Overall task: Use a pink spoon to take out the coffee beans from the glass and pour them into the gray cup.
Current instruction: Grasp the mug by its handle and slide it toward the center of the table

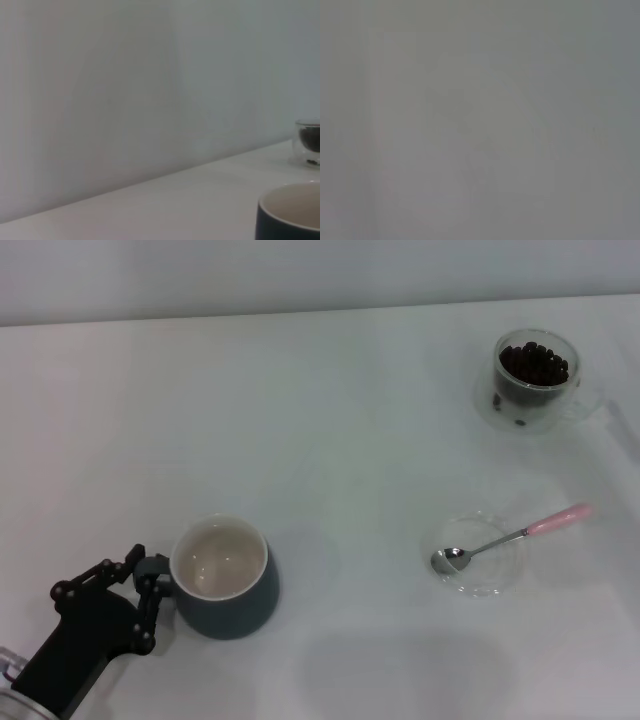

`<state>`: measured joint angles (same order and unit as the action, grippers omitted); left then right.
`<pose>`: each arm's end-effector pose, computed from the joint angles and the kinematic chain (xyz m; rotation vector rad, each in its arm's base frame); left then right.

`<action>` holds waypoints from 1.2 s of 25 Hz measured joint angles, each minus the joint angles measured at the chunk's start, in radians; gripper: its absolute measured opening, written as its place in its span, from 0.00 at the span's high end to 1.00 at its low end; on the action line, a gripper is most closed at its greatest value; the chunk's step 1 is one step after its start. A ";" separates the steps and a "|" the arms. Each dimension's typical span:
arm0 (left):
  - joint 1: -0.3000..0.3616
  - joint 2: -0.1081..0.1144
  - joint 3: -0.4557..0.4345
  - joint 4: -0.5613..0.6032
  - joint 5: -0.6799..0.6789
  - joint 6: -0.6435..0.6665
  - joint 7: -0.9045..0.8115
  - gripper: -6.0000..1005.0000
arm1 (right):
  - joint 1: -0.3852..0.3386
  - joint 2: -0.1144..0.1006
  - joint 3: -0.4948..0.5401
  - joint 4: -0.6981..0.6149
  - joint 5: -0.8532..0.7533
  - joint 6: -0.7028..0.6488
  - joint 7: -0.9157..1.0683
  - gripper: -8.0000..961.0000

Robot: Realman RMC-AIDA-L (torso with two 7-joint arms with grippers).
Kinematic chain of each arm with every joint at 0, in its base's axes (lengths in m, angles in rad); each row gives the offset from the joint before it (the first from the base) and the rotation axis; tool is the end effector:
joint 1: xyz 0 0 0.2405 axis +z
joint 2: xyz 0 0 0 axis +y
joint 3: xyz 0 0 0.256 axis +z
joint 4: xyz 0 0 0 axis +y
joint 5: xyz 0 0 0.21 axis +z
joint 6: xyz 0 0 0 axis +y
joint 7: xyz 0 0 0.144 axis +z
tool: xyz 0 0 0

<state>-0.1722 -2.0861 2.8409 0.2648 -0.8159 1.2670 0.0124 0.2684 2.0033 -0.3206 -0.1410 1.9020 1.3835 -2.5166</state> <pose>-0.3249 0.2008 -0.0987 -2.0803 -0.4034 -0.6241 0.3966 0.2665 0.0673 -1.5315 0.6433 0.8092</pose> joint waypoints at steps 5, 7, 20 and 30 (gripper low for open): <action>-0.007 0.000 0.000 0.001 0.003 -0.001 0.002 0.83 | 0.000 0.000 0.000 0.000 0.000 0.000 0.000 0.11; -0.009 0.000 0.000 0.001 0.003 -0.001 0.006 0.85 | 0.000 0.000 0.000 0.000 0.000 0.000 -0.001 0.11; -0.124 0.000 0.000 0.003 0.051 -0.093 0.000 0.88 | 0.009 0.000 -0.003 0.000 -0.001 0.000 -0.002 0.11; -0.258 0.000 0.000 0.005 0.101 -0.174 -0.051 0.89 | 0.016 0.000 -0.003 0.000 -0.001 0.000 -0.002 0.11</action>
<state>-0.4298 -2.0863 2.8411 0.2700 -0.7151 1.0930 -0.0383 0.2841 2.0034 -0.3237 -0.1411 1.9005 1.3835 -2.5189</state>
